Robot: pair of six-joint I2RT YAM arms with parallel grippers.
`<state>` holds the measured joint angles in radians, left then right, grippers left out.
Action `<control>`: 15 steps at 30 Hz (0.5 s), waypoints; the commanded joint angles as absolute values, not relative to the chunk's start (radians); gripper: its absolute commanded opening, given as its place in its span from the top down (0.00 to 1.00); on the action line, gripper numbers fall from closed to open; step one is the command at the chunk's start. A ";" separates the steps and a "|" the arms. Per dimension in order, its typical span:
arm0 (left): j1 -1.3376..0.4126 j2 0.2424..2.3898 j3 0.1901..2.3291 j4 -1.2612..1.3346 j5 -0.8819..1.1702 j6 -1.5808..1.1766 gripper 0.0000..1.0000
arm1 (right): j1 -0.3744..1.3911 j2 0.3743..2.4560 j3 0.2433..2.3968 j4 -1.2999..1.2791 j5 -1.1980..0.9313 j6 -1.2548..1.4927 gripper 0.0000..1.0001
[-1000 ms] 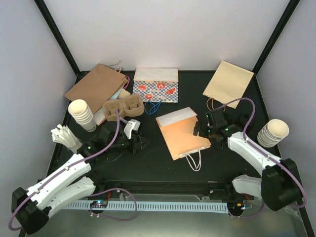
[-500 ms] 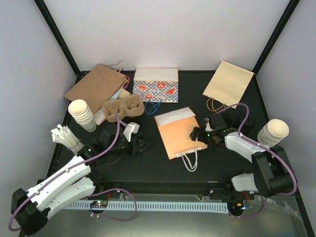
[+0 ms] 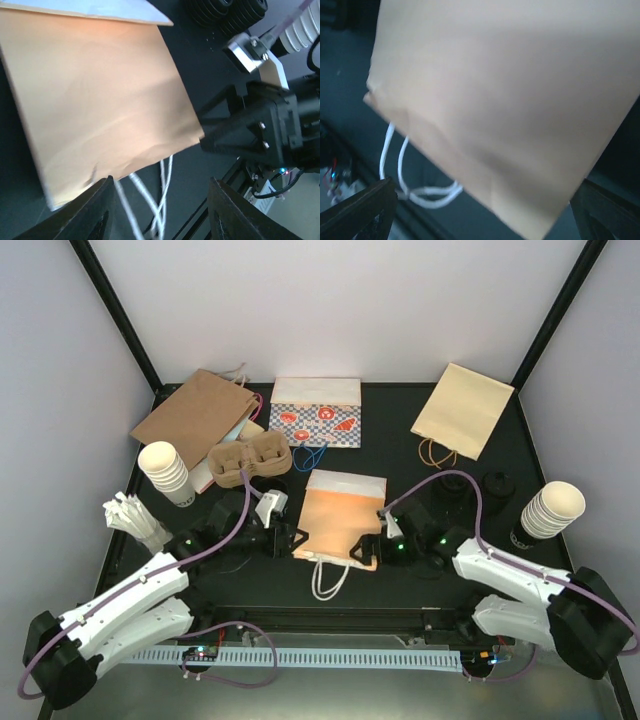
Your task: Pack the takeout coffee
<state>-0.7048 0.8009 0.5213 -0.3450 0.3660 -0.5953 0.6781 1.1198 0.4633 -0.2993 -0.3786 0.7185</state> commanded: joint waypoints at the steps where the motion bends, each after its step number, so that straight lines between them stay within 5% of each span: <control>1: -0.721 0.802 0.522 -0.314 0.358 -0.615 0.47 | 0.817 1.049 0.449 -0.293 -0.364 0.840 0.04; 4: -0.732 0.798 0.517 -0.312 0.357 -0.620 0.47 | 0.838 1.009 0.476 -0.313 -0.362 0.750 0.03; 10: -0.783 0.795 0.482 -0.278 0.345 -0.665 0.46 | 0.838 1.050 0.676 -0.600 -0.001 0.512 0.00; 15: -0.830 0.786 0.452 -0.270 0.298 -0.715 0.46 | 0.837 1.101 0.756 -0.554 0.089 0.301 0.00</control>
